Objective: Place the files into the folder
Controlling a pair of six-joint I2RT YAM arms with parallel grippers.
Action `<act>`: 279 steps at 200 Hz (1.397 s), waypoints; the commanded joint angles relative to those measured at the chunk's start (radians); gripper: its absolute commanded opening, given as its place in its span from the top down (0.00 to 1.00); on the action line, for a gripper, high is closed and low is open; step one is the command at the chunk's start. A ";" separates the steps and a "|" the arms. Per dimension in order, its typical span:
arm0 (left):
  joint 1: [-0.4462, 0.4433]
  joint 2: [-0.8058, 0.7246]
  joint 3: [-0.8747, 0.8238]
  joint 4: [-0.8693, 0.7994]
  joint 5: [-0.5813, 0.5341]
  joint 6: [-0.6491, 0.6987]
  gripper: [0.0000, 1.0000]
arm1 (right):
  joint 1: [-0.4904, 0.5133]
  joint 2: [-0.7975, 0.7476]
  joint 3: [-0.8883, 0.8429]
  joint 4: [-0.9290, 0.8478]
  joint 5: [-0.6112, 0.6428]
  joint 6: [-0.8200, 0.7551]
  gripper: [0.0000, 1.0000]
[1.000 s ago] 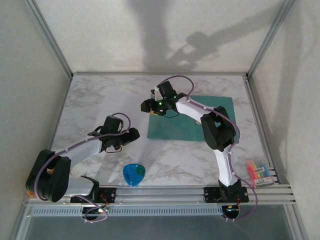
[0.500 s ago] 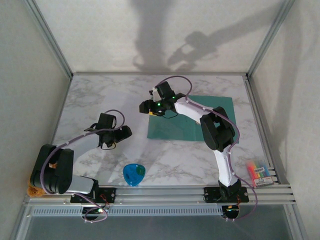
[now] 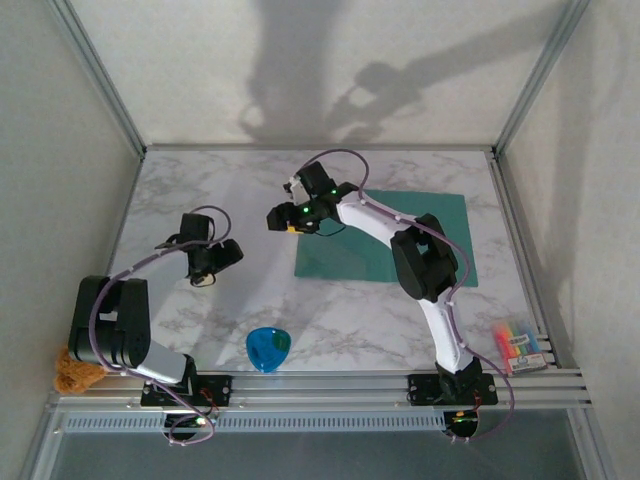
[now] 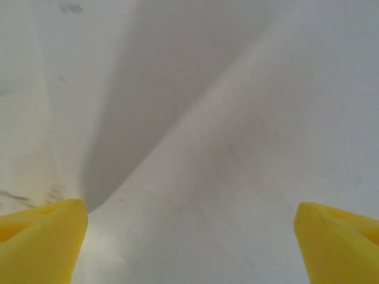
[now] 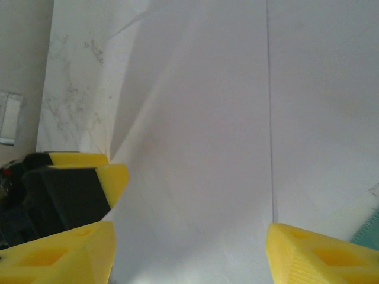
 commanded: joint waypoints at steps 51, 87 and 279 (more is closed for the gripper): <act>0.015 -0.135 0.018 -0.039 -0.089 -0.043 0.09 | 0.069 0.133 0.211 -0.225 0.125 -0.094 0.33; 0.016 -0.239 -0.078 0.012 -0.071 -0.112 0.09 | 0.081 0.182 0.283 -0.283 0.169 -0.105 0.34; 0.015 -0.248 -0.192 0.019 0.002 -0.158 0.23 | 0.118 0.276 0.399 -0.391 0.256 -0.113 0.46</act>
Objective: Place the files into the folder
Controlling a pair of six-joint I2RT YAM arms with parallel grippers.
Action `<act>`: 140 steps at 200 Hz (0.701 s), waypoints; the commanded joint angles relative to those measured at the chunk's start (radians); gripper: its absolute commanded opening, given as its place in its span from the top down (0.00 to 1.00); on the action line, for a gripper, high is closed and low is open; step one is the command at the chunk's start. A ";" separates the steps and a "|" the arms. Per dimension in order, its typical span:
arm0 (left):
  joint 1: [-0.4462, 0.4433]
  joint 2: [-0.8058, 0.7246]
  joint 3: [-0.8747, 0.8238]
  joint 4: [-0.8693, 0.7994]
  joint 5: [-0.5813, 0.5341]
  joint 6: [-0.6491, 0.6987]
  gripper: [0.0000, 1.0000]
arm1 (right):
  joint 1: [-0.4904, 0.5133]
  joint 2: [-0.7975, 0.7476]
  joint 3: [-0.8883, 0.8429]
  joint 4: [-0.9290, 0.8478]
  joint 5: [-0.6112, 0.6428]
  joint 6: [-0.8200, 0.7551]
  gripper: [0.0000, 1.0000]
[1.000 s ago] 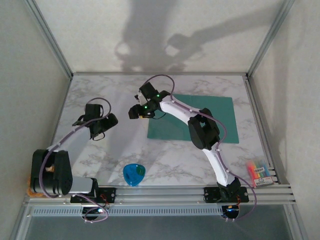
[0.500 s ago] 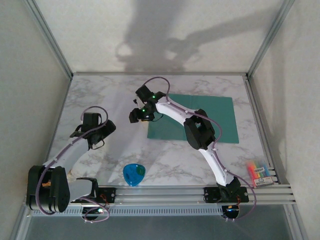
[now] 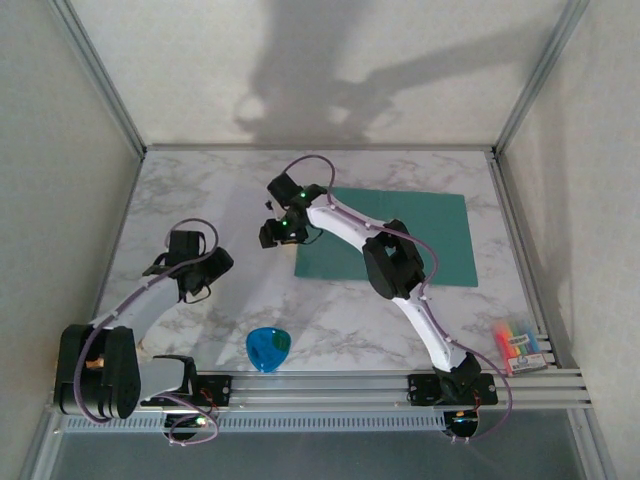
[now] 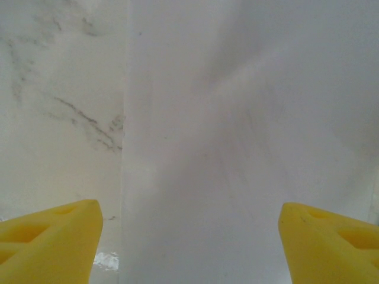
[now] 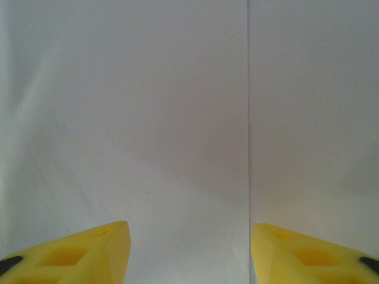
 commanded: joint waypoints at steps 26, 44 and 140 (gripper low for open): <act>0.006 0.035 -0.023 0.022 0.031 -0.009 0.30 | 0.033 0.024 0.048 -0.041 0.057 -0.035 0.47; 0.007 0.046 -0.024 0.021 0.022 -0.008 0.31 | 0.033 0.041 0.075 -0.058 0.054 -0.033 0.49; 0.007 0.067 -0.037 0.039 0.003 -0.013 0.29 | 0.042 0.044 0.033 -0.063 0.065 0.004 0.57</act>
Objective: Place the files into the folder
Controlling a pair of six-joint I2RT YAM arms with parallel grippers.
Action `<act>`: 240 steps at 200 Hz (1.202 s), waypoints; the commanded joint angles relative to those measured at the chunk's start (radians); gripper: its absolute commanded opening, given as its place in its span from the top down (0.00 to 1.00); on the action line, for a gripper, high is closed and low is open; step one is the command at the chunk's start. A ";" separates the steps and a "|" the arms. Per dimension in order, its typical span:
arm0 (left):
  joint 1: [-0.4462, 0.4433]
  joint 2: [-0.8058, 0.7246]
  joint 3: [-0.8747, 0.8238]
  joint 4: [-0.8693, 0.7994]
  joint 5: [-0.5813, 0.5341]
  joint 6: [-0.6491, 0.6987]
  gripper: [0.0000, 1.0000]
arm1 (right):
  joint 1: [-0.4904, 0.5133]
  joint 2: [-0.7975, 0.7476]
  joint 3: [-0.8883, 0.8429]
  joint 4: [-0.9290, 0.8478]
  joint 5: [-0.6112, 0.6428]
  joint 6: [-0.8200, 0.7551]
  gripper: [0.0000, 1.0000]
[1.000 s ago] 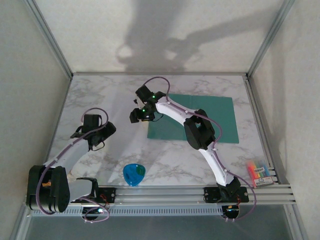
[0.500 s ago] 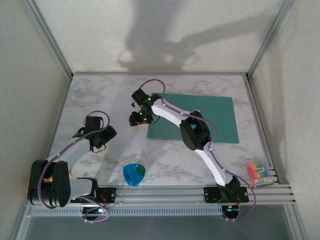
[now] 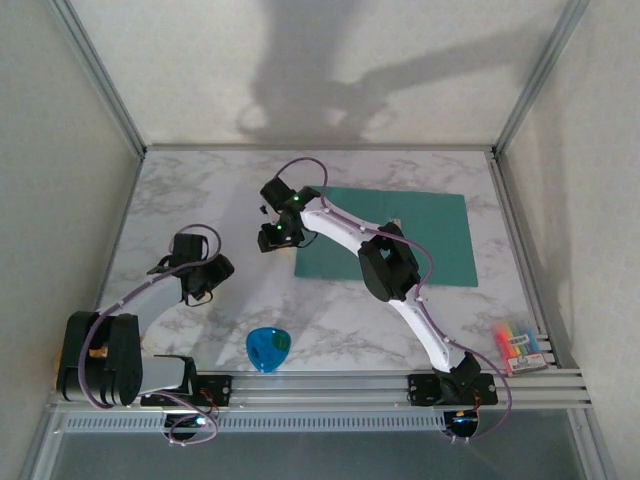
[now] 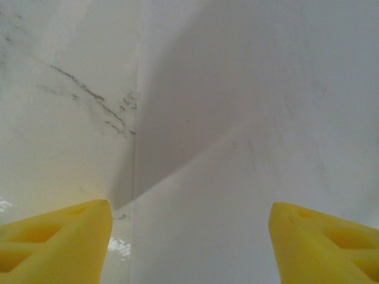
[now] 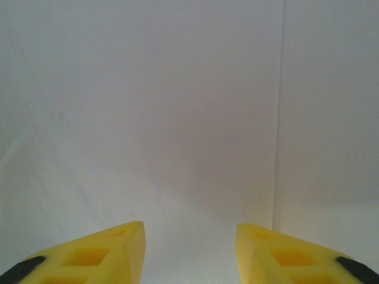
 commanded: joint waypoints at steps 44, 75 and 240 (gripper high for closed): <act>0.006 0.004 -0.020 0.018 -0.010 -0.011 0.29 | 0.013 0.023 -0.027 -0.025 0.000 0.043 0.59; 0.006 0.005 -0.025 0.030 -0.003 -0.016 0.29 | 0.014 0.032 -0.037 -0.019 -0.007 0.063 0.61; 0.006 -0.019 -0.033 0.022 -0.003 -0.027 0.19 | 0.014 0.023 -0.105 0.042 -0.137 0.137 0.64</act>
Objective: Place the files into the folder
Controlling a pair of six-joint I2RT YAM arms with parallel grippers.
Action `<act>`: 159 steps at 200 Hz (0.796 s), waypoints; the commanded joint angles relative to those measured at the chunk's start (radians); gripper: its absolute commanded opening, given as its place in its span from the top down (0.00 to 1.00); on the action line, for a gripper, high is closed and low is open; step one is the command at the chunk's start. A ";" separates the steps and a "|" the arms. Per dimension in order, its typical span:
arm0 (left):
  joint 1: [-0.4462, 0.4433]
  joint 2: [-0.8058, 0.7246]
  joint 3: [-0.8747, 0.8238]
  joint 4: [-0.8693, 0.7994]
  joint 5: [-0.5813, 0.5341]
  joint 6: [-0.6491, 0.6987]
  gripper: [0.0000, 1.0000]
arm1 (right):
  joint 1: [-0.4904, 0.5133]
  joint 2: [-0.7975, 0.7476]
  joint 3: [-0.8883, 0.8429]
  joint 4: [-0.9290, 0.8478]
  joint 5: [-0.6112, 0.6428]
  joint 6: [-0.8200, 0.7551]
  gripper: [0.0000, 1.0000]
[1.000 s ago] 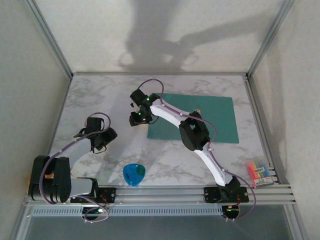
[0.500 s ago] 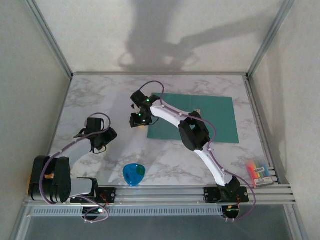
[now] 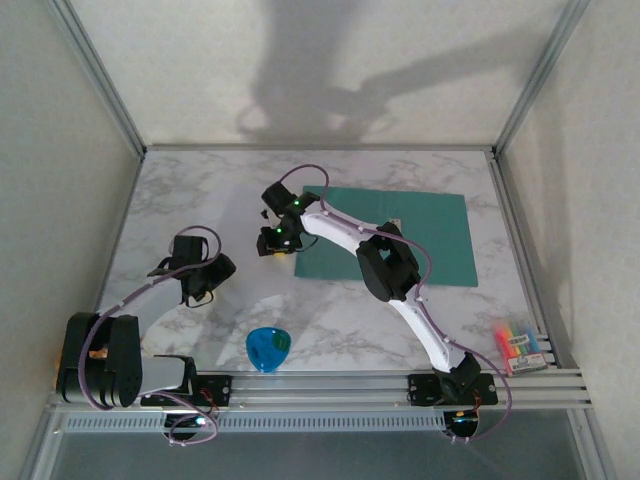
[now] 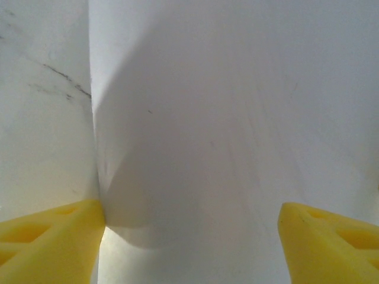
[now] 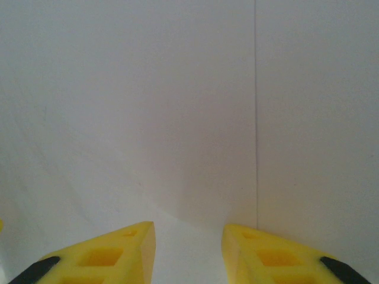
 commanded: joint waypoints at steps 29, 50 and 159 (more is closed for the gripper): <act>0.006 -0.019 -0.010 -0.011 -0.006 -0.019 0.16 | 0.012 0.027 -0.048 0.000 -0.065 0.050 0.64; 0.006 -0.026 -0.008 0.000 0.012 -0.026 0.16 | 0.013 0.025 -0.055 0.008 -0.083 0.061 0.65; 0.006 -0.040 0.011 0.019 0.059 -0.045 0.22 | 0.013 0.021 -0.074 0.038 -0.141 0.101 0.66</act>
